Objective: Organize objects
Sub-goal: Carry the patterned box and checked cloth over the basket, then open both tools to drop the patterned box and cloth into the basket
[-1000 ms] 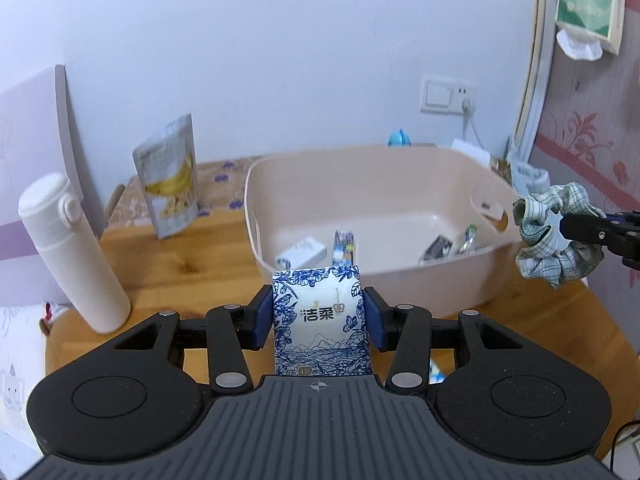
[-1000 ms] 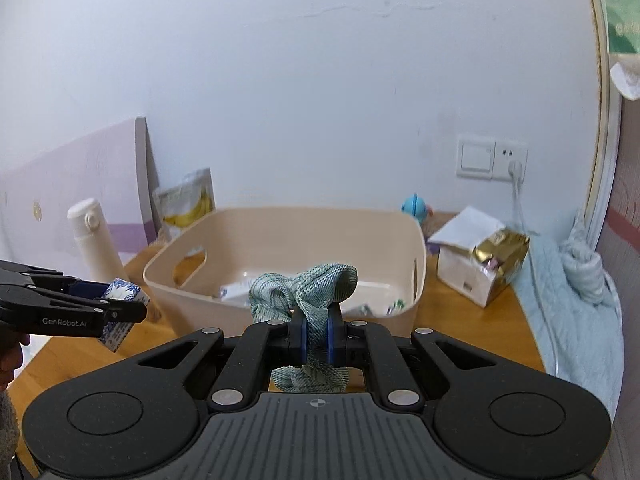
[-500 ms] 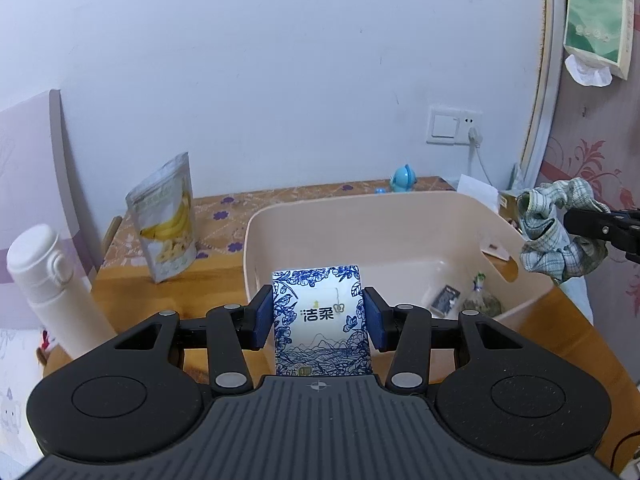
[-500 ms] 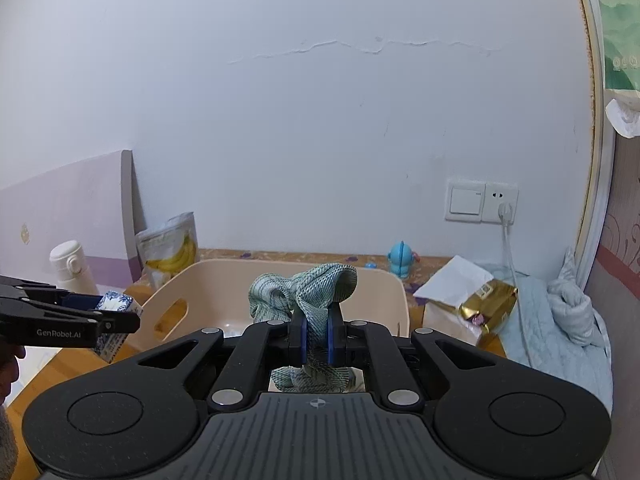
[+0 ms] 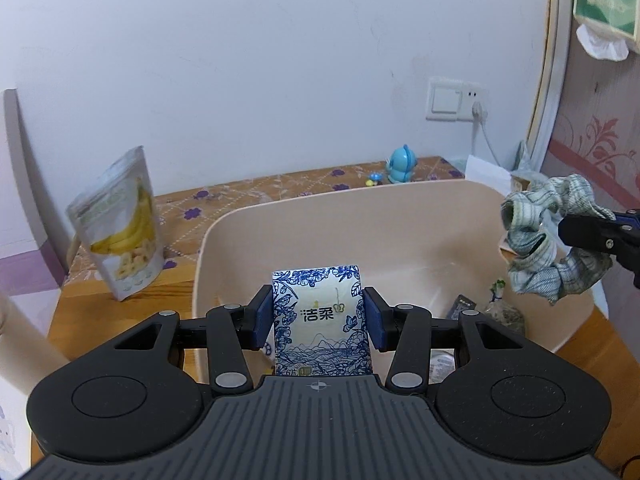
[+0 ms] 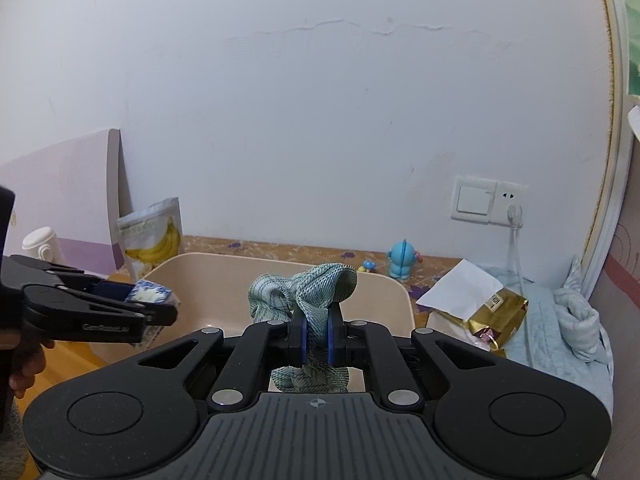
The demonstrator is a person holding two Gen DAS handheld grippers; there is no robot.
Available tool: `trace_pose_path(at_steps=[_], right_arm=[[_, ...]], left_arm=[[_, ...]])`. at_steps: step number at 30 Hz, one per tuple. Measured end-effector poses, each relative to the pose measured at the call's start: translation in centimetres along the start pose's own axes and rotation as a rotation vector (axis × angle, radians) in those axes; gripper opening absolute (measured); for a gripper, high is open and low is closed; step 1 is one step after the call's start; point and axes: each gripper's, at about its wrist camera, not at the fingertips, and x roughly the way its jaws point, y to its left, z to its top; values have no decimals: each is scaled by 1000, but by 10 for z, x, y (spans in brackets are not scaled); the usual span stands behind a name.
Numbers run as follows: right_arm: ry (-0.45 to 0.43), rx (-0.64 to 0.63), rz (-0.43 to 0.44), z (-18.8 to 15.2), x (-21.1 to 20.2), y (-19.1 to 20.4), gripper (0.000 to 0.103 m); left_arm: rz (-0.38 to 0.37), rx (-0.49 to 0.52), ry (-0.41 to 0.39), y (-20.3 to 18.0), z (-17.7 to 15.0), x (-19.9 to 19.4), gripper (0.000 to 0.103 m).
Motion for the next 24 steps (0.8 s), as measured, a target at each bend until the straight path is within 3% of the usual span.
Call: trace_pose_path(at_steps=[11,21,24], right_arm=[[162,-42,-5,-21,57,0,10],[247,-50,-9,-38,72,-3,12],[241,-48,-14,-37,71,-3,21]], left_arm=[[12,48,116,-7,-8,47,48],[12,62,144,-6,-16,50,50],[12,56,145,-6,-16,50,54]])
